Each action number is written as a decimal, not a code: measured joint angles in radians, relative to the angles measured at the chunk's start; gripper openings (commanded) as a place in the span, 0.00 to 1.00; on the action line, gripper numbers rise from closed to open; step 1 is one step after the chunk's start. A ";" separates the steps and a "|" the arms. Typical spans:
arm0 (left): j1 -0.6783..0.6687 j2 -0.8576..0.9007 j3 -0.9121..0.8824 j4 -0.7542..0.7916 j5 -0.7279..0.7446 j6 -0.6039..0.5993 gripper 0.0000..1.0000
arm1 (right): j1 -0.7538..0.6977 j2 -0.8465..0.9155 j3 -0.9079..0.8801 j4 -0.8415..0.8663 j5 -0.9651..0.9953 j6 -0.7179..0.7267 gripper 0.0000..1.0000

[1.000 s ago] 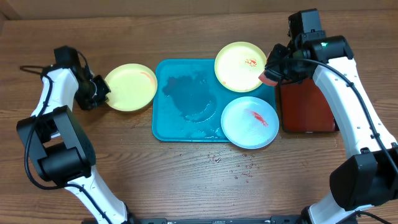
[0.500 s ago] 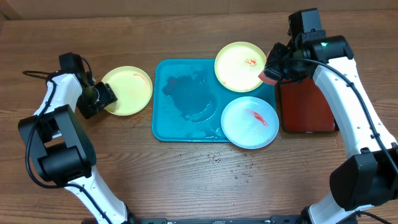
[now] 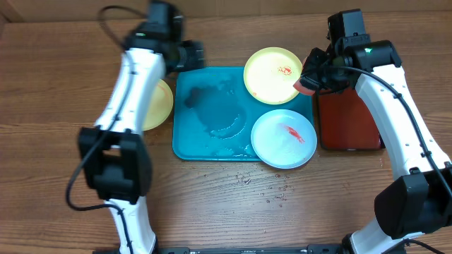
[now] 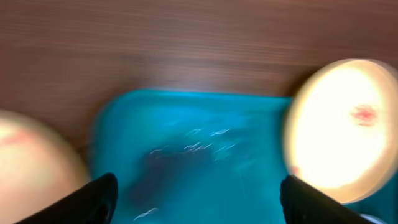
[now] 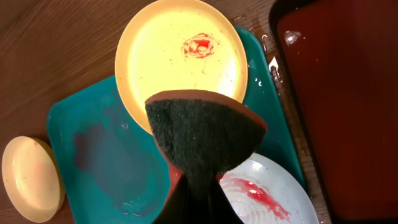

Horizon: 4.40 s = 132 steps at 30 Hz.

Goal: Clean dirty plates on tray and stack at the side
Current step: 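Move left gripper to grasp the rim of the back yellow plate, then scrub the second yellow plate with the sponge in the right gripper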

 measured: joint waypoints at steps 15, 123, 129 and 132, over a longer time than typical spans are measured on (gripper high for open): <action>-0.259 0.323 0.146 0.029 0.008 -0.089 0.57 | 0.000 0.000 0.000 -0.012 0.000 0.000 0.04; 0.000 0.298 0.101 -0.322 0.117 0.257 0.04 | 0.340 0.472 0.019 0.320 -0.170 -0.194 0.04; 0.004 0.298 0.106 -0.335 0.160 0.261 0.04 | 0.306 0.474 0.058 0.269 -0.049 -0.205 0.04; 0.011 0.298 0.113 -0.338 0.173 0.261 0.04 | 0.256 0.483 0.093 0.227 0.035 -0.220 0.04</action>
